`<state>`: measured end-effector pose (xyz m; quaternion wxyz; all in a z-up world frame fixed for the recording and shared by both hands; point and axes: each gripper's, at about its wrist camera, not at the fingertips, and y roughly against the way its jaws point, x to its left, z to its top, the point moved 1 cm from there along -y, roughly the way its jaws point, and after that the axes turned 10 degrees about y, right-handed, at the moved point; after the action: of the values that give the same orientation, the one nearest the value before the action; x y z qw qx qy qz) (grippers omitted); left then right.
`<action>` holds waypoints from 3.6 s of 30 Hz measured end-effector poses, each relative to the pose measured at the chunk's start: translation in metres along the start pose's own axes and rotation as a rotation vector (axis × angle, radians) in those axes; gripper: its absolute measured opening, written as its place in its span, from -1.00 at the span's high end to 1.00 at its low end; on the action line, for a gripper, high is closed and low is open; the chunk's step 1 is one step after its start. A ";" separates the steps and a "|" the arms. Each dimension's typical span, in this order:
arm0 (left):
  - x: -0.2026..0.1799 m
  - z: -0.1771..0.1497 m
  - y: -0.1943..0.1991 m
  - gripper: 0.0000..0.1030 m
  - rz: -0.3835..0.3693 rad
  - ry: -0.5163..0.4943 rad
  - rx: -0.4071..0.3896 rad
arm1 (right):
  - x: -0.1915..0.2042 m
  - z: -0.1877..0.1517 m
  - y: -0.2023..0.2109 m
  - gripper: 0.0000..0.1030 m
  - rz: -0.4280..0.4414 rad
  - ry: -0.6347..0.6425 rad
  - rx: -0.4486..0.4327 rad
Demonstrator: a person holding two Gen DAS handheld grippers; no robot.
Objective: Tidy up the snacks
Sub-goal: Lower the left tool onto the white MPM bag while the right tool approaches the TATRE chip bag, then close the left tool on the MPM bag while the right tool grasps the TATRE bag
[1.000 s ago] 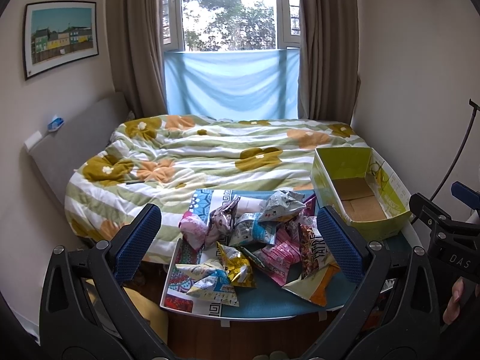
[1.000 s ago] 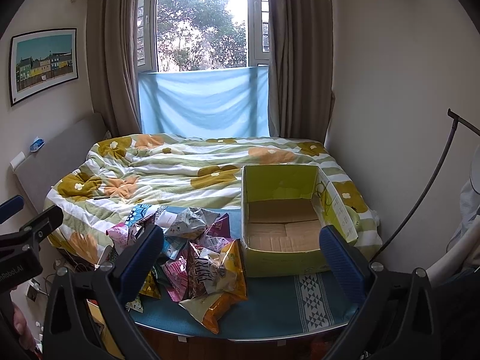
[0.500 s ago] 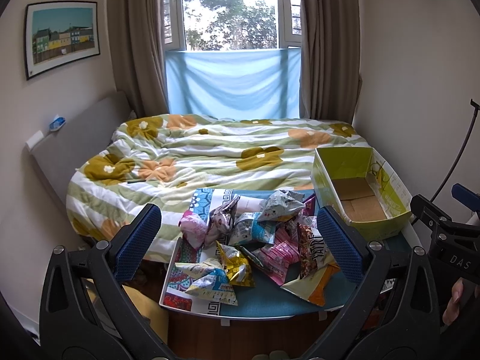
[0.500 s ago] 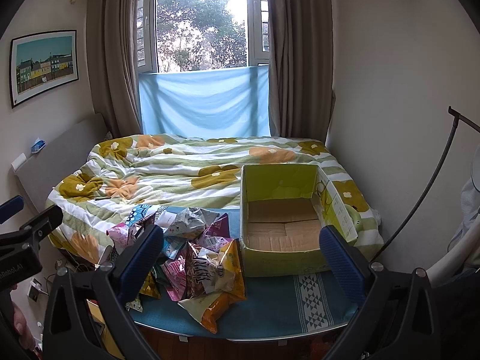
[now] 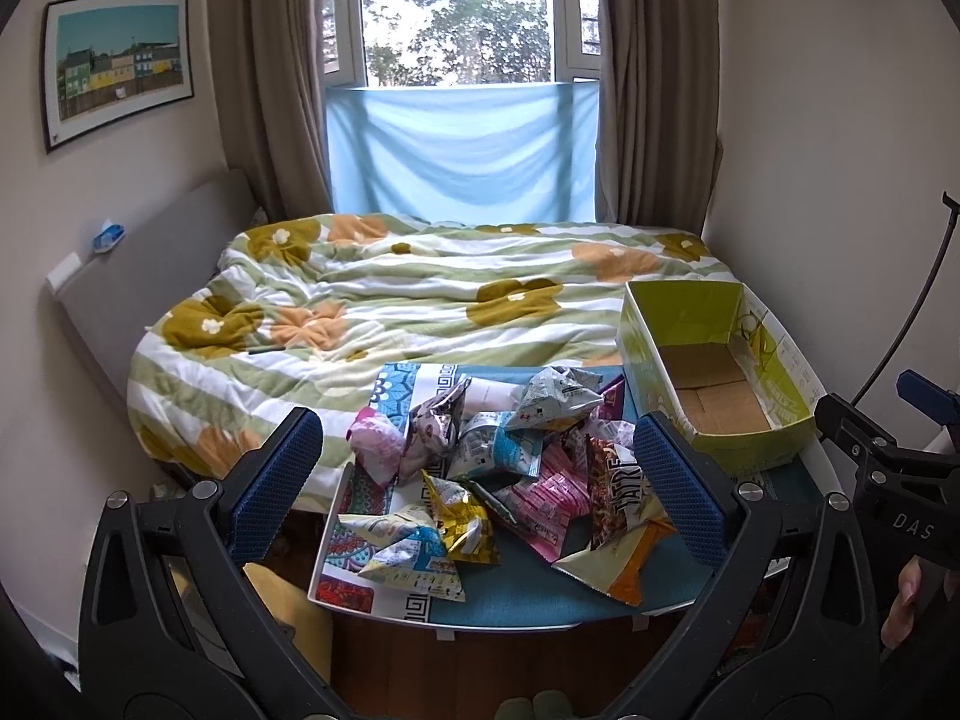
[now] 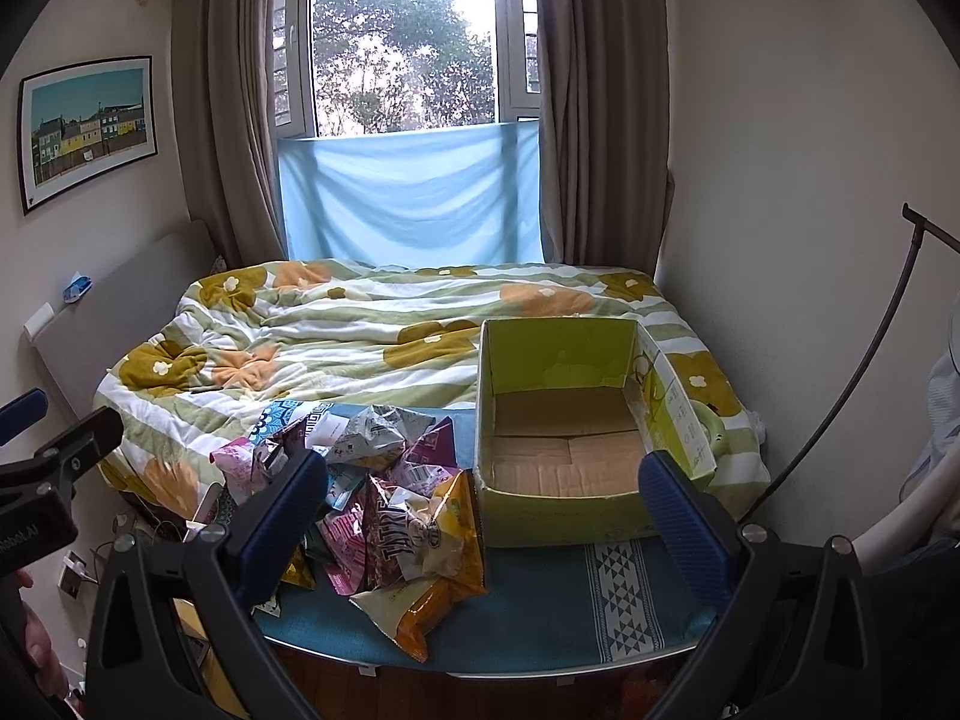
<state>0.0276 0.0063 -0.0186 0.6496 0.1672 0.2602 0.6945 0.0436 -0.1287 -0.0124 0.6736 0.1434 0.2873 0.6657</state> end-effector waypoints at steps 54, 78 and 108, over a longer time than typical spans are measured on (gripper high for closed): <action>0.134 -0.142 -0.277 -0.62 -0.126 -0.009 0.677 | 0.037 -0.086 -0.259 -1.00 0.254 -0.119 0.392; 0.179 -0.125 -0.294 -0.25 -0.218 0.294 0.692 | 0.036 -0.085 -0.249 -0.99 0.247 -0.134 0.380; 0.189 -0.089 -0.241 -0.10 -0.254 0.281 0.576 | 0.038 -0.060 -0.211 -0.32 0.217 -0.082 0.280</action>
<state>0.1545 0.1857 -0.2506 0.6148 0.2129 0.5513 0.5223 0.1791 -0.1184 -0.1885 0.5824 0.2930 0.3320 0.6817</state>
